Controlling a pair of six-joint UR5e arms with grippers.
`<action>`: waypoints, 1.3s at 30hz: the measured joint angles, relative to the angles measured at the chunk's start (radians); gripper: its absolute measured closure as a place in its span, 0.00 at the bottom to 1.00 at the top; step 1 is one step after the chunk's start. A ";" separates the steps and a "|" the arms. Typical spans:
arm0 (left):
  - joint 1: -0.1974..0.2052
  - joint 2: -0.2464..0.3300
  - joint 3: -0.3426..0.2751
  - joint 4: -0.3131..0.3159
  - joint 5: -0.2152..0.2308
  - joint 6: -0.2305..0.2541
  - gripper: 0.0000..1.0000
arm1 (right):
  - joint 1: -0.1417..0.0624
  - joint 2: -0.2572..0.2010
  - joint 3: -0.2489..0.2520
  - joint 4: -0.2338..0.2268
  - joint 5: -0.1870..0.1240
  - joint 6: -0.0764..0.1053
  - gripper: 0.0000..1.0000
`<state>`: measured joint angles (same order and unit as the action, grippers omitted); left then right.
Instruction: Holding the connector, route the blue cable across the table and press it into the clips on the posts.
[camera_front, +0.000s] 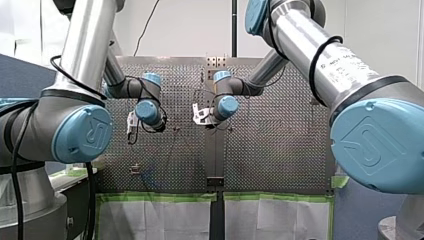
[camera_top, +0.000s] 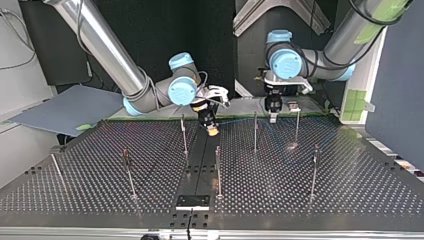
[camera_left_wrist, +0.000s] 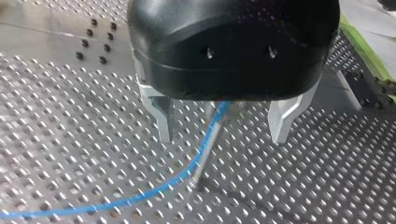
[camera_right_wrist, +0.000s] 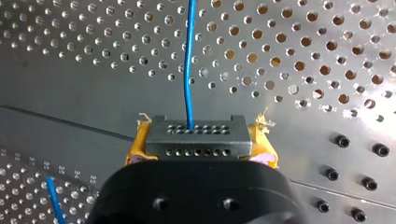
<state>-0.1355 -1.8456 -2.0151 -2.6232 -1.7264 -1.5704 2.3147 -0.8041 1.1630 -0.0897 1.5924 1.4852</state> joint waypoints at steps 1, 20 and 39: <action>-0.006 0.010 -0.005 0.007 0.000 -0.004 0.00 | -0.001 0.000 0.000 0.000 0.000 -0.001 1.00; -0.112 0.049 -0.057 0.059 -0.042 -0.070 0.00 | -0.014 -0.017 -0.004 0.025 -0.005 -0.004 1.00; -0.194 -0.089 0.010 0.146 -0.069 -0.132 0.00 | -0.034 -0.033 0.028 0.039 -0.046 -0.005 1.00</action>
<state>-0.3299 -1.9345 -2.0049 -2.4773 -1.7950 -1.7020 2.2802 -0.8368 1.1905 -0.0508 1.5464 1.4805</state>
